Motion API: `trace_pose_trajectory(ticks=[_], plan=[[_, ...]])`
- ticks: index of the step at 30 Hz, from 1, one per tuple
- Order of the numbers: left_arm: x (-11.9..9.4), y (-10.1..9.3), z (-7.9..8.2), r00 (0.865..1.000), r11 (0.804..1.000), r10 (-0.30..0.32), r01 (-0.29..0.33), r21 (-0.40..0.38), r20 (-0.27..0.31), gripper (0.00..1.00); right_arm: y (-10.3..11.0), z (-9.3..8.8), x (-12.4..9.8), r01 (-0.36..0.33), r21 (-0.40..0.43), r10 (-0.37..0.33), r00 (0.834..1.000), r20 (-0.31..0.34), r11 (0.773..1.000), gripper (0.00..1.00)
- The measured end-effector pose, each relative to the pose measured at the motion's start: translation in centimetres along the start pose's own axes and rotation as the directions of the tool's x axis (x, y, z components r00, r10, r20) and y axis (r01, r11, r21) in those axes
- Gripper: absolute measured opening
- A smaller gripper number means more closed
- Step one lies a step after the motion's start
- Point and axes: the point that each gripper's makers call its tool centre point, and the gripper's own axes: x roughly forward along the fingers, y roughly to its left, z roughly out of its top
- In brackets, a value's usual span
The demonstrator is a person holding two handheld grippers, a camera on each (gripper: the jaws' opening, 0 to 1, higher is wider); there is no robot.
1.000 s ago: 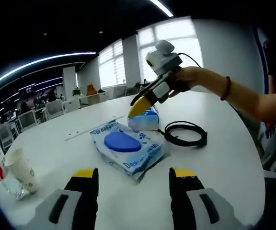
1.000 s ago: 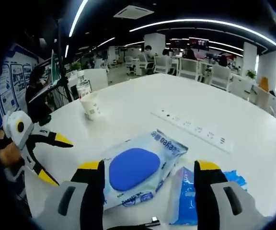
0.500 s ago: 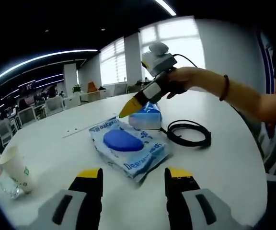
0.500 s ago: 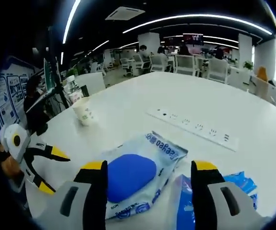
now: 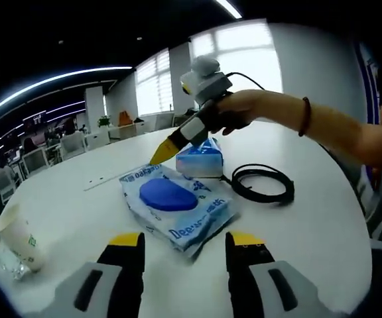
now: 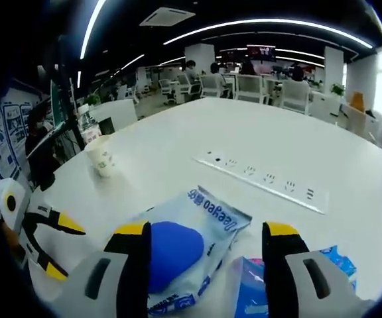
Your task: Arrange the tabletop items into an orderly group along one side of the table until the central work area is clear of visible clutter.
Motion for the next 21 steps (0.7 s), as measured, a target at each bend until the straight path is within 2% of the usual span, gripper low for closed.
trace_pose_trajectory(ticks=[6, 12, 13, 15, 16, 18, 19, 21], plan=[[0.4, 0.1, 0.2, 1.0, 1.0, -0.004, 0.004, -0.005, -0.005, 0.45, -0.2, -0.4, 1.0, 0.005, 0.041, -0.005, 1.0, -0.001, 0.999, 0.61], [1.1, 0.3, -0.4, 0.999, 1.0, -0.006, 0.006, -0.012, -0.031, 0.45, -0.8, -0.5, 1.9, 0.032, 0.05, -0.032, 0.999, -0.009, 0.998, 0.58], [1.2, 0.3, -0.4, 0.999, 1.0, -0.009, 0.008, -0.015, -0.032, 0.45, -0.9, -0.9, 1.9, 0.037, 0.056, -0.034, 0.998, -0.047, 0.998, 0.57], [1.3, 0.3, -0.5, 0.999, 1.0, -0.01, 0.009, -0.018, -0.035, 0.45, -0.8, -2.4, 1.8, 0.039, 0.062, -0.027, 0.984, -0.177, 0.997, 0.5], [1.3, 0.3, -0.5, 0.999, 1.0, -0.01, 0.009, -0.018, -0.037, 0.45, -1.0, -2.3, 2.0, 0.054, 0.031, -0.047, 0.982, -0.181, 0.998, 0.48], [1.5, 0.4, -0.6, 0.999, 1.0, -0.01, 0.009, -0.016, -0.039, 0.44, -1.4, -2.0, 2.3, 0.083, -0.03, -0.087, 0.978, -0.187, 0.996, 0.5], [1.5, 0.4, -0.6, 0.999, 1.0, -0.01, 0.009, -0.02, -0.037, 0.44, -1.4, -1.5, 2.5, 0.083, -0.035, -0.088, 0.983, -0.162, 0.996, 0.5], [1.6, 0.5, -0.6, 0.999, 1.0, -0.012, 0.011, -0.027, -0.038, 0.44, -0.9, -1.3, 2.7, 0.056, 0.01, -0.053, 0.984, -0.167, 0.998, 0.49]])
